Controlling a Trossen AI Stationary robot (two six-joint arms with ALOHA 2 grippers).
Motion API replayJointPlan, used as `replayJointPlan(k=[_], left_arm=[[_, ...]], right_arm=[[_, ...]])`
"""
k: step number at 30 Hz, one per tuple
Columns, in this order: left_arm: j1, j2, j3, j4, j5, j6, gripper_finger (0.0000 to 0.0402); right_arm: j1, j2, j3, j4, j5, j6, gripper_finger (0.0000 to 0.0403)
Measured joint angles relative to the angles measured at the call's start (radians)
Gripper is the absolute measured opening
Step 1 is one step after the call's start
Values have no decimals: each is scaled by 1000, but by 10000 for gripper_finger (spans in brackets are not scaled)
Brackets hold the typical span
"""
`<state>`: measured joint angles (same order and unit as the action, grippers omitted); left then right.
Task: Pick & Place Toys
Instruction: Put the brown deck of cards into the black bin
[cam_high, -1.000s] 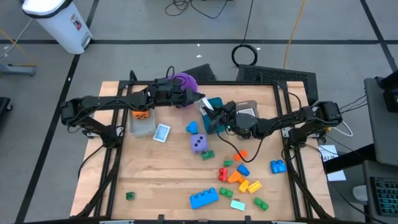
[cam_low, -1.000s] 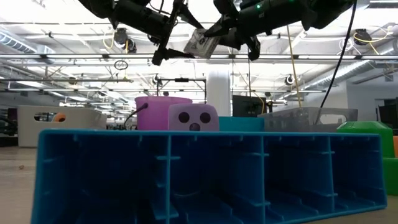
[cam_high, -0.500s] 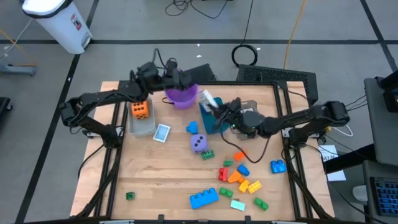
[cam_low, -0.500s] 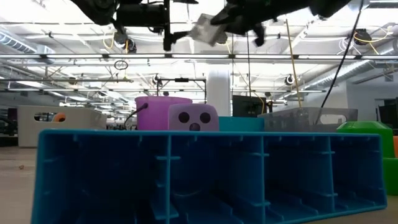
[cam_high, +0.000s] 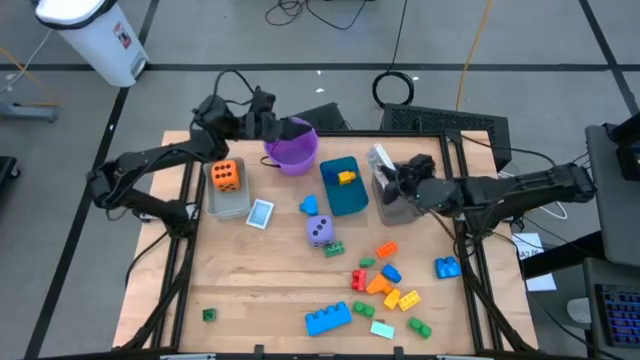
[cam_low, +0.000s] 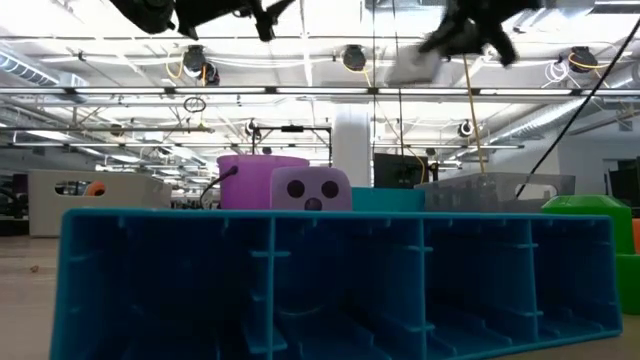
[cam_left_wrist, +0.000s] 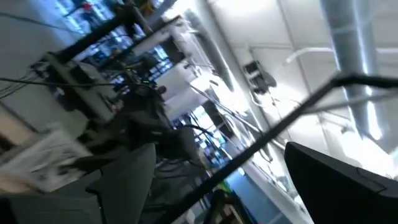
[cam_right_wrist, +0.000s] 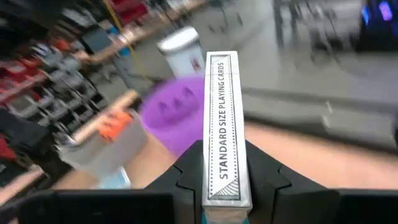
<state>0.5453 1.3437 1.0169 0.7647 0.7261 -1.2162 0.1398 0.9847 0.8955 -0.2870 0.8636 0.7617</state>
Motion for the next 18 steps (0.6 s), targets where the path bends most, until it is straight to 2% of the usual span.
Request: replayJointPlan(k=[5, 8, 12, 18], left_arm=[[-64, -24, 0, 0, 1, 44, 363], [-106, -24, -1, -4, 4, 61, 363], [-160, -24, -2, -6, -1, 98, 363], [-211, -24, -2, -13, -75, 164, 363]], right_arm=[[45, -27, -1, -311, -9, 309, 64], [52, -26, -4, -432, -77, 420, 64], [31, -20, -49, -497, -192, 440, 69], [16, -20, -169, -484, -226, 516, 64]])
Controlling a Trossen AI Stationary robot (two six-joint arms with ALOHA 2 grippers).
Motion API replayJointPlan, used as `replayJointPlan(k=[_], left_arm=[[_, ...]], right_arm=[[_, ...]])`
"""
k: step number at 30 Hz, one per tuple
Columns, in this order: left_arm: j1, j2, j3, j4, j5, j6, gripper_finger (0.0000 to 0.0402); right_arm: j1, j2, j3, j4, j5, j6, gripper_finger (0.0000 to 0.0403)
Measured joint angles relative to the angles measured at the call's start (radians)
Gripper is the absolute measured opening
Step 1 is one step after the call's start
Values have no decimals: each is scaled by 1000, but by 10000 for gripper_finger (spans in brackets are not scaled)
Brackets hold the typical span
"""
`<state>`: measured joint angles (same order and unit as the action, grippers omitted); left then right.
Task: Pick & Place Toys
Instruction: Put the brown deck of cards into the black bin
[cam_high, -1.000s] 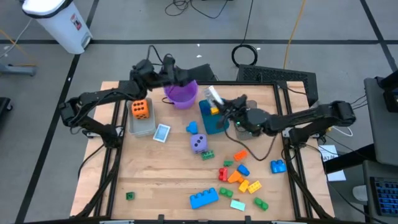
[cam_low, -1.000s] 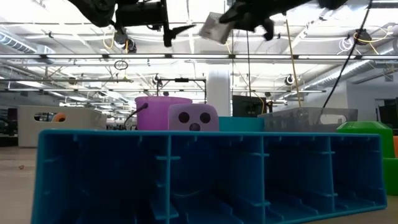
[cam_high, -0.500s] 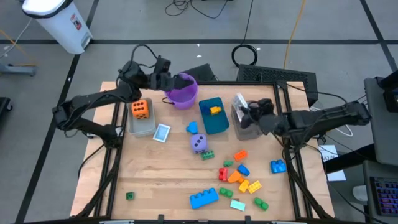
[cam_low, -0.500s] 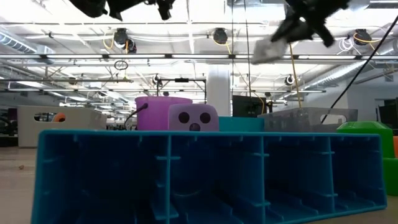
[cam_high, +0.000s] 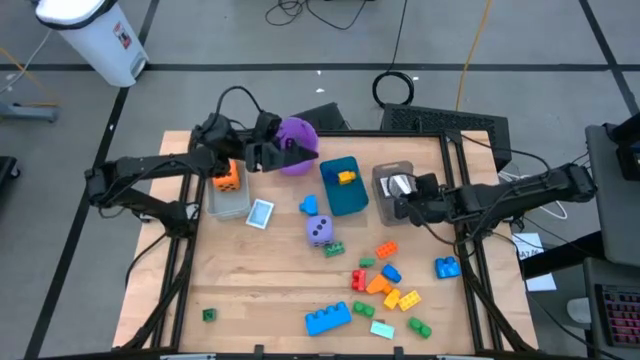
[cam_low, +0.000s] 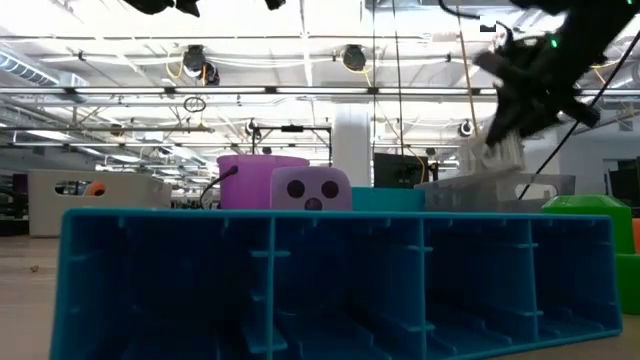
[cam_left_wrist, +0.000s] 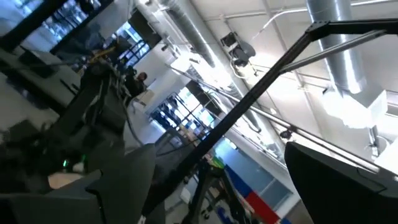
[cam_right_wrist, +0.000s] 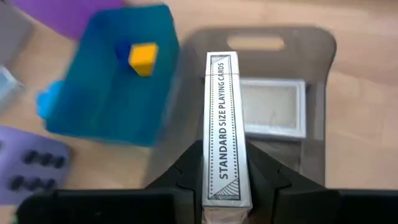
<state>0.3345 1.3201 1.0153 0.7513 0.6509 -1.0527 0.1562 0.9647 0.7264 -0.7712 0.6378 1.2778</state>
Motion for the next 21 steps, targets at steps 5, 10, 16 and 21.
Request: replayJointPlan(k=[5, 10, 16, 21], left_arm=[[-17, 0, 0, -38, -96, 73, 363], [-16, 1, 0, -91, -185, 115, 363], [-16, 2, 0, -126, -281, 144, 363], [-15, 2, 0, -132, -313, 164, 363]], right_arm=[[0, -3, -94, 51, -102, -51, 65], [-1, -21, -157, 110, -109, -75, 71], [0, -46, -200, 177, -123, -169, 66], [-1, -48, -205, 202, -121, -223, 108]])
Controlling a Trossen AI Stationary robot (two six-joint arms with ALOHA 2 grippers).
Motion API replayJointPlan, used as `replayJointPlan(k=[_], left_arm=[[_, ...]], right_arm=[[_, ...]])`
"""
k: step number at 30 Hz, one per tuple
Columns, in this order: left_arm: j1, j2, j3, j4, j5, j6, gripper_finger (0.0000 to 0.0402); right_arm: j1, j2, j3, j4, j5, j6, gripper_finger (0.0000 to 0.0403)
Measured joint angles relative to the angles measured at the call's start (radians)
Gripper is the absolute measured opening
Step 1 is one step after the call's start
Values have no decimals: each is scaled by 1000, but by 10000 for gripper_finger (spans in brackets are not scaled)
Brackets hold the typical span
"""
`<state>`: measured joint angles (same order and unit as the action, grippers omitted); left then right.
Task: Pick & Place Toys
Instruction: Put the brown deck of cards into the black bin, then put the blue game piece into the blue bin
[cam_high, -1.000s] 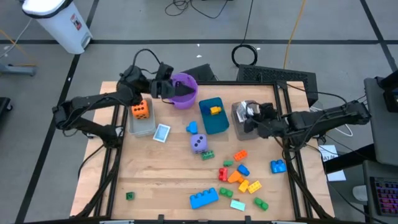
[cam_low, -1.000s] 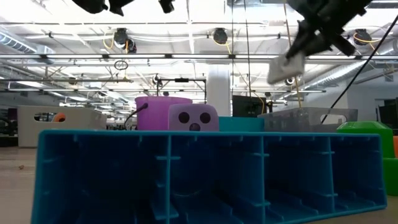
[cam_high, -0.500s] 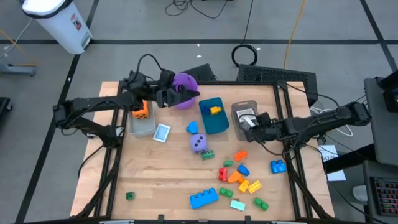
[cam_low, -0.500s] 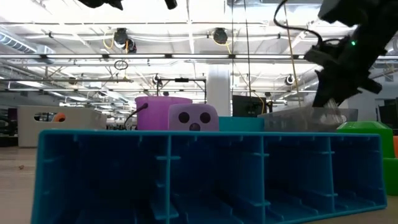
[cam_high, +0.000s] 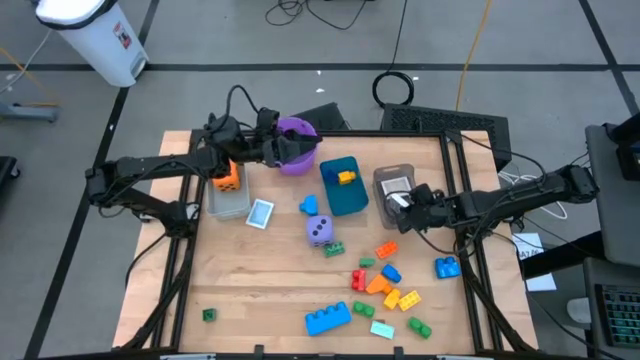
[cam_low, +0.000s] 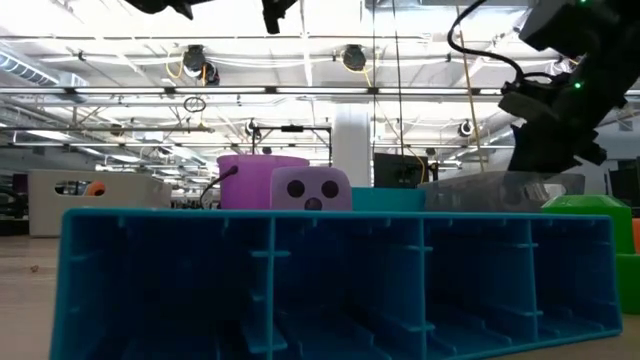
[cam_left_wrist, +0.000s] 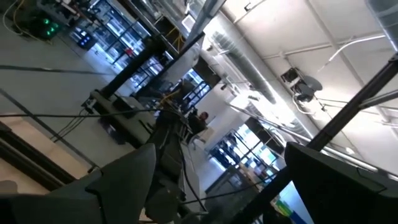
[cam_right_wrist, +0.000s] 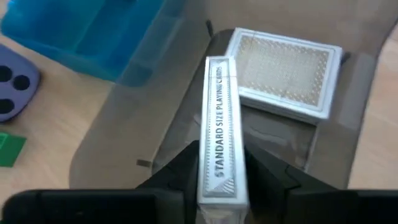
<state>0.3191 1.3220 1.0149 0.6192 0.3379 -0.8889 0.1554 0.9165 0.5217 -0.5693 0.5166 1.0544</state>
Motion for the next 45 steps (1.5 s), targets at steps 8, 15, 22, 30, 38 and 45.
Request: replayJointPlan(k=[8, 15, 22, 30, 38, 45], left_arm=[[0, 0, 0, -7, -1, 5, 363], [0, 0, 0, -19, -1, 9, 363], [0, 0, 0, -21, 1, 24, 363], [0, 0, 0, -26, 1, 23, 363], [-1, 0, 0, -26, 54, 29, 363], [-2, 0, 0, -26, 139, 79, 363]], right_arm=[[-99, -22, 1, 174, -65, -140, 174], [-216, -109, 1, 297, -235, -296, 198], [-243, -180, 1, 430, -232, -438, 194], [-243, -218, 1, 494, -234, -433, 195], [-243, -211, 2, 490, -234, -440, 192], [-243, -211, 2, 490, -234, -439, 192]])
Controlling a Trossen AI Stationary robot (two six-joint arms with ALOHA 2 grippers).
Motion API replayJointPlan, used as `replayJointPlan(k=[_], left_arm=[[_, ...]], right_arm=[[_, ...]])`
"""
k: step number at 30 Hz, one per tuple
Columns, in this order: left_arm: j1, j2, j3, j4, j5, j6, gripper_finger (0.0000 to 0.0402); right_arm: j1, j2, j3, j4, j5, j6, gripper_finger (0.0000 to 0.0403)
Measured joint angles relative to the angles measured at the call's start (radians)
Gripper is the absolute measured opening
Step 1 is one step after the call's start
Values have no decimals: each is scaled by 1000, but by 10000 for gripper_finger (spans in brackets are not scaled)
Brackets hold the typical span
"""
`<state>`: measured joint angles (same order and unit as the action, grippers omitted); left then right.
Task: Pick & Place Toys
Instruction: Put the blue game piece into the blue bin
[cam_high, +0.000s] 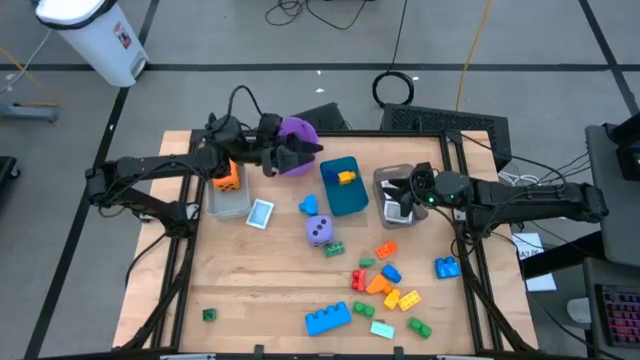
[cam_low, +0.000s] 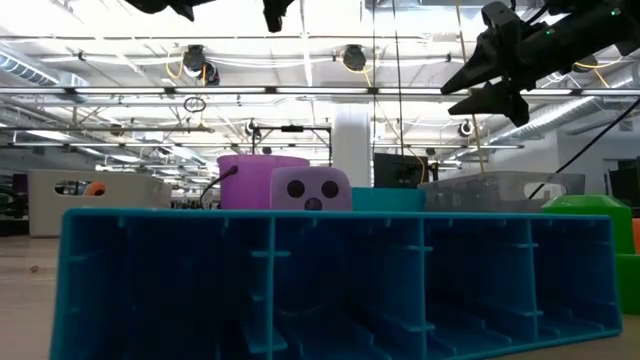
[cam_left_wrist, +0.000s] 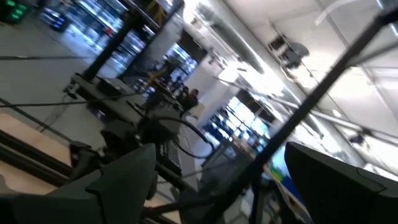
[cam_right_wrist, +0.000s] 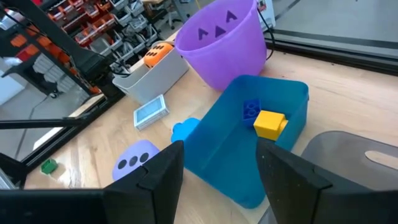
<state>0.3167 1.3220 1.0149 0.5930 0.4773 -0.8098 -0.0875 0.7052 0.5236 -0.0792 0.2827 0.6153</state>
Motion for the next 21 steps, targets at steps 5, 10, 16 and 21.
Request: replayJointPlan(k=[5, 10, 16, 21], left_arm=[[-49, -1, 0, -25, 42, 9, 363], [-127, -1, 0, -190, 9, 59, 363], [-220, 0, 0, -396, -136, 112, 363], [-250, 0, 0, -450, -190, 137, 363]], right_arm=[[0, 0, 0, 0, 0, 0, 192], [0, 0, 0, 0, 0, 1, 194], [0, 0, 0, 0, 0, 1, 192], [0, 0, 0, 0, 0, 1, 195]])
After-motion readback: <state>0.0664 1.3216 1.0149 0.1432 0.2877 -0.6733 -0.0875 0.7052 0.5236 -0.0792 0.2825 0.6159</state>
